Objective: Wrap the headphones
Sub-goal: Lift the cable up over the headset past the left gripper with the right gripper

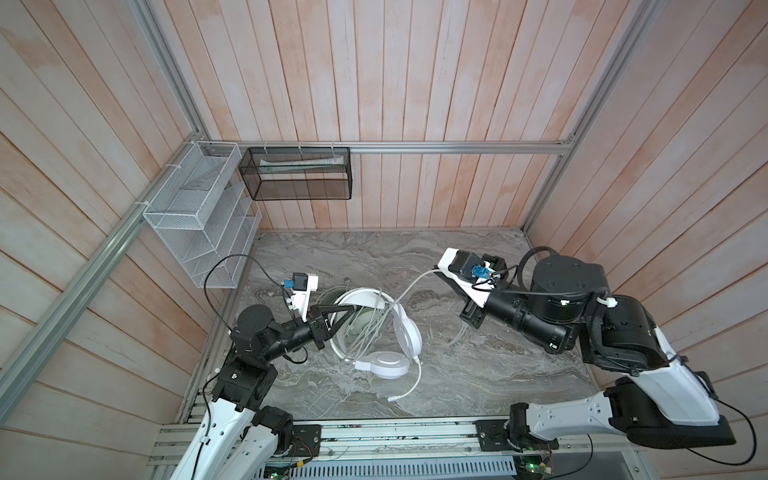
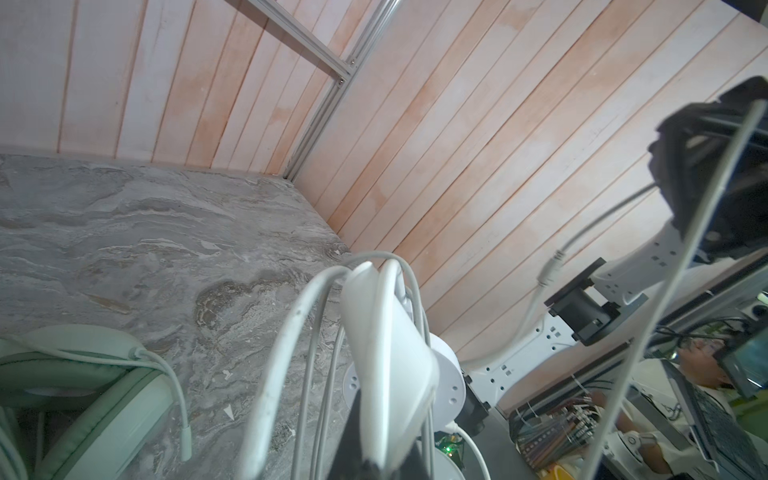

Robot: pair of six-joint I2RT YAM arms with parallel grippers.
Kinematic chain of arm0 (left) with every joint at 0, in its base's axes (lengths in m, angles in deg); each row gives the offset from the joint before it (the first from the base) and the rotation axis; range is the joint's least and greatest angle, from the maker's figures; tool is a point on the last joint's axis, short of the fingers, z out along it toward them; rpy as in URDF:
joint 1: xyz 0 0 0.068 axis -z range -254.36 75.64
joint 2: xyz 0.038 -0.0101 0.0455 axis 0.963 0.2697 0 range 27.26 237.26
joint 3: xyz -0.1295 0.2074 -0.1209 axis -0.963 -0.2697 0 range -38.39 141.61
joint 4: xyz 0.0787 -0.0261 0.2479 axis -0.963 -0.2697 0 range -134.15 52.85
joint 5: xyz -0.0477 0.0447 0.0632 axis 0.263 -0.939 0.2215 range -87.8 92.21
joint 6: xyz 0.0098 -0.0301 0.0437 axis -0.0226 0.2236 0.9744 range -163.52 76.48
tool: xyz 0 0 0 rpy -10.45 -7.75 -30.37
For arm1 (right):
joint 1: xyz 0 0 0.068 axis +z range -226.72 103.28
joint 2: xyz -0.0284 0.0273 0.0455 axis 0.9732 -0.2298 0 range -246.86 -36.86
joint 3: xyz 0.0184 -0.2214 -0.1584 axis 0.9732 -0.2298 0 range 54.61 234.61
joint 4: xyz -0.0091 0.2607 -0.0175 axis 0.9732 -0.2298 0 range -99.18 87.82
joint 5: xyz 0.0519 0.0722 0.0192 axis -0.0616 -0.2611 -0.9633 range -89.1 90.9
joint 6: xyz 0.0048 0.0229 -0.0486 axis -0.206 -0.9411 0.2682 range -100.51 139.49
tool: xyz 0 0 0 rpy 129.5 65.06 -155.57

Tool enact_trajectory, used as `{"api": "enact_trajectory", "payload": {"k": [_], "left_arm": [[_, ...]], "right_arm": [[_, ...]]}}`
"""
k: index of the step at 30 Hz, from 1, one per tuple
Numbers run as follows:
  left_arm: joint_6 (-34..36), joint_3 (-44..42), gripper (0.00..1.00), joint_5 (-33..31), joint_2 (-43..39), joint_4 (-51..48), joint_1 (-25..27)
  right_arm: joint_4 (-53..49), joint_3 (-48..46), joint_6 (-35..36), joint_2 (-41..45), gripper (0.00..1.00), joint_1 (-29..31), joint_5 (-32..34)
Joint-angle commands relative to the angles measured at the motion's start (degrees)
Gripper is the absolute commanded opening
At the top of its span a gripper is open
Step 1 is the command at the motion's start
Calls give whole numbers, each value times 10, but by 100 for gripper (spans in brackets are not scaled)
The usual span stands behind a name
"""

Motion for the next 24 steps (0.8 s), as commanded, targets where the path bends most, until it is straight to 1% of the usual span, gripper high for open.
{"api": "enact_trajectory", "payload": {"k": [1, 4, 8, 13, 16, 18, 20, 24], "left_arm": [[-13, 40, 0, 54, -13, 34, 6], [-22, 51, 0, 74, -14, 45, 12], [-30, 61, 0, 88, -16, 51, 18], [-31, 70, 0, 93, -19, 50, 20], [-21, 81, 0, 90, -20, 39, 20], [-24, 84, 0, 92, -19, 44, 20], [-45, 78, 0, 101, -19, 72, 20], [-92, 64, 0, 110, -18, 126, 20]], "right_arm": [[47, -32, 9, 8, 0, -71, -45], [77, -68, 4, 11, 0, -144, -100], [127, -105, -8, 16, 0, -205, -143], [200, -164, -46, 29, 0, -279, -222], [233, -204, -62, 42, 0, -300, -267], [259, -235, -70, 53, 0, -305, -275], [271, -251, -73, 52, 0, -310, -292], [263, -252, -77, 17, 0, -312, -319]]}}
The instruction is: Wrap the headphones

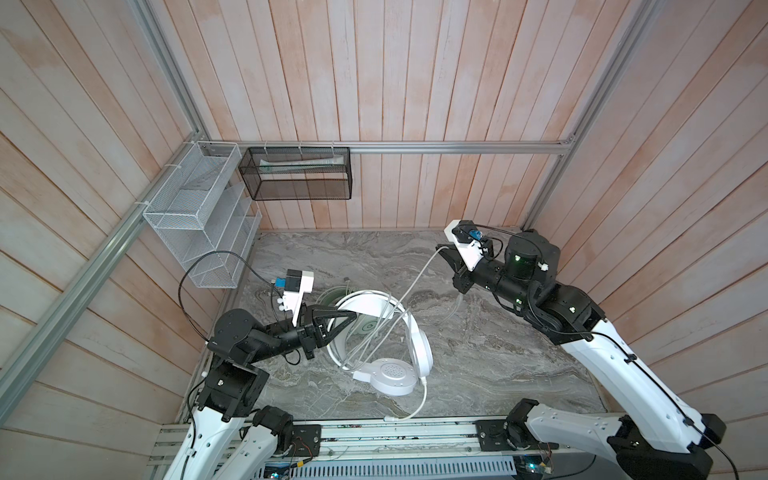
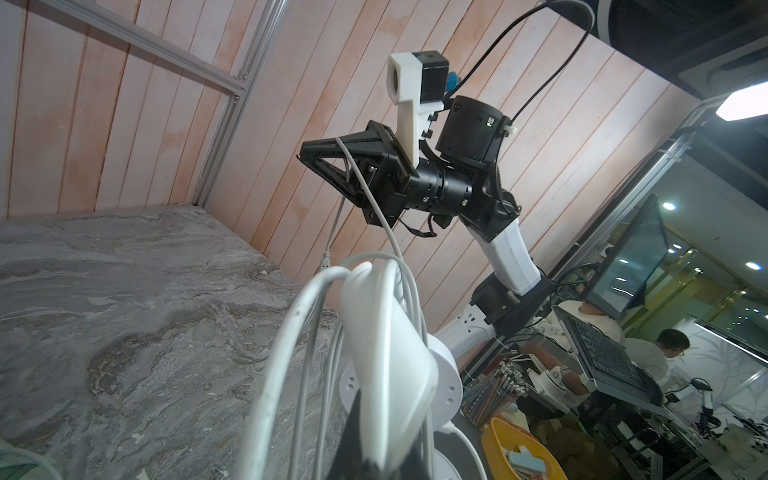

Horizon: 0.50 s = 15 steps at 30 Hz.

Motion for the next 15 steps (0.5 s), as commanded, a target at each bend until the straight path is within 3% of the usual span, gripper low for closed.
{"api": "enact_trajectory", "payload": {"k": [1, 15], "left_arm": [[-51, 6, 0, 23, -8, 84, 3], [-229, 7, 0, -1, 16, 269, 3]], "right_arm": [[37, -7, -20, -24, 0, -5, -35], [203, -176, -105, -3, 0, -9, -186]]}}
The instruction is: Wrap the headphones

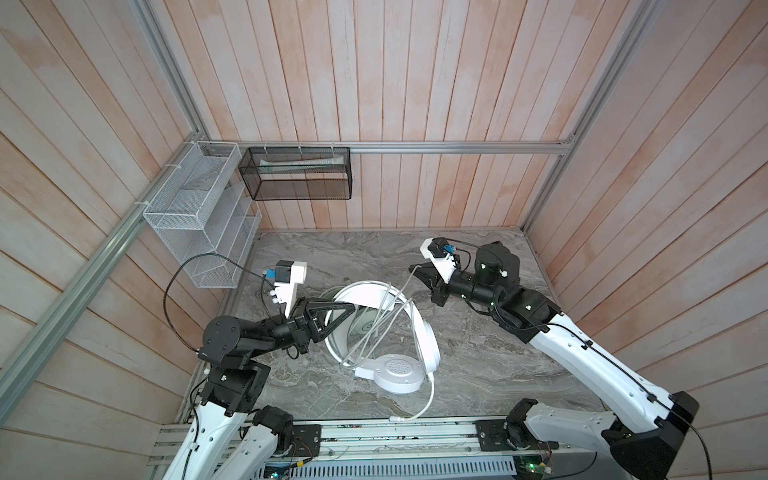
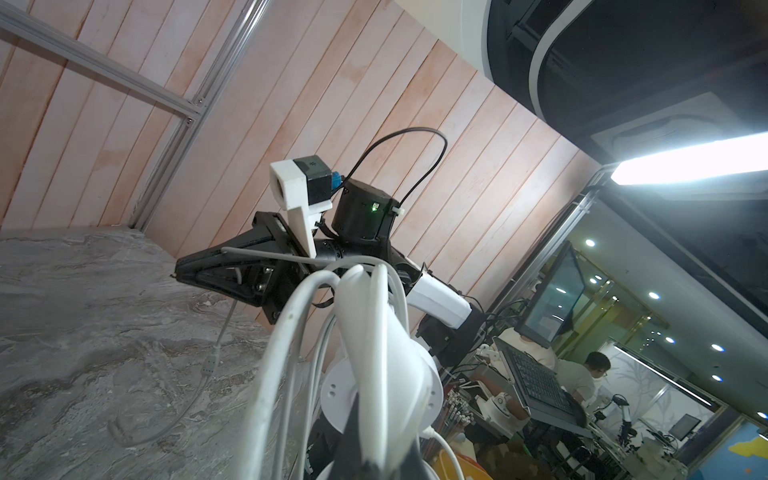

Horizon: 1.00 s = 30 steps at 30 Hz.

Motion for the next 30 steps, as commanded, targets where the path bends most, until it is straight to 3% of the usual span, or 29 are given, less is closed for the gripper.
{"api": "enact_trajectory", "payload": {"k": [1, 23, 30], "left_arm": [[-64, 8, 0, -13, -3, 114, 3], [-142, 18, 0, -92, 22, 194, 5], [-177, 21, 0, -109, 42, 234, 6]], "right_arm": [[66, -34, -44, 17, 0, -6, -36], [184, -145, -111, 34, 0, -6, -87], [216, -156, -137, 35, 5, -4, -107]]}}
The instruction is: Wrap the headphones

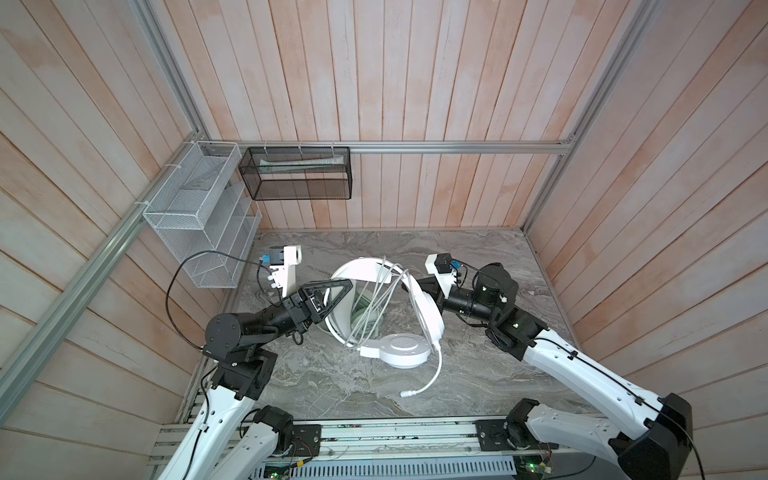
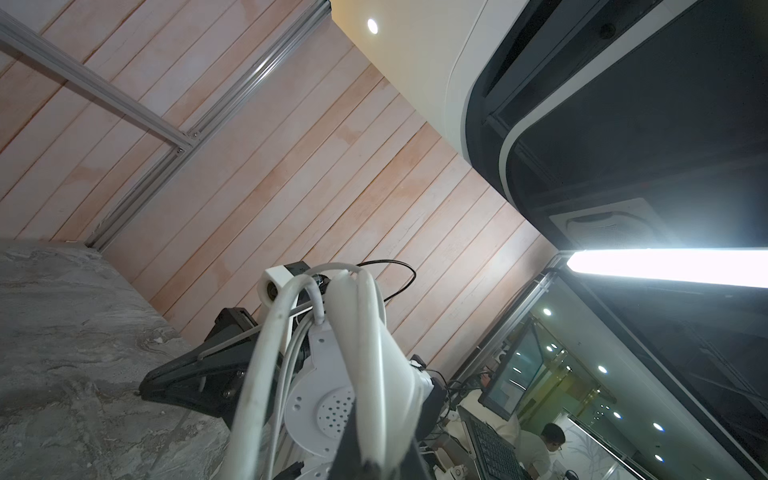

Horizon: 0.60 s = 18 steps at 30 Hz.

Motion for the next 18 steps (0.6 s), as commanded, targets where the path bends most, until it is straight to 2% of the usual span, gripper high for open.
{"api": "enact_trajectory", "payload": {"k": [1, 4, 11, 18], "left_arm": [[-33, 20, 0, -38, -3, 102, 3], [-49, 16, 0, -46, 4, 114, 4], [-48, 28, 0, -71, 12, 99, 3], [-51, 58, 0, -93, 32, 86, 4]], "right_arm": [[12, -15, -22, 2, 7, -3, -9], [17, -19, -25, 7, 20, -1, -4], [56, -67, -45, 43, 42, -2, 20], [98, -132, -75, 81, 53, -2, 21]]}}
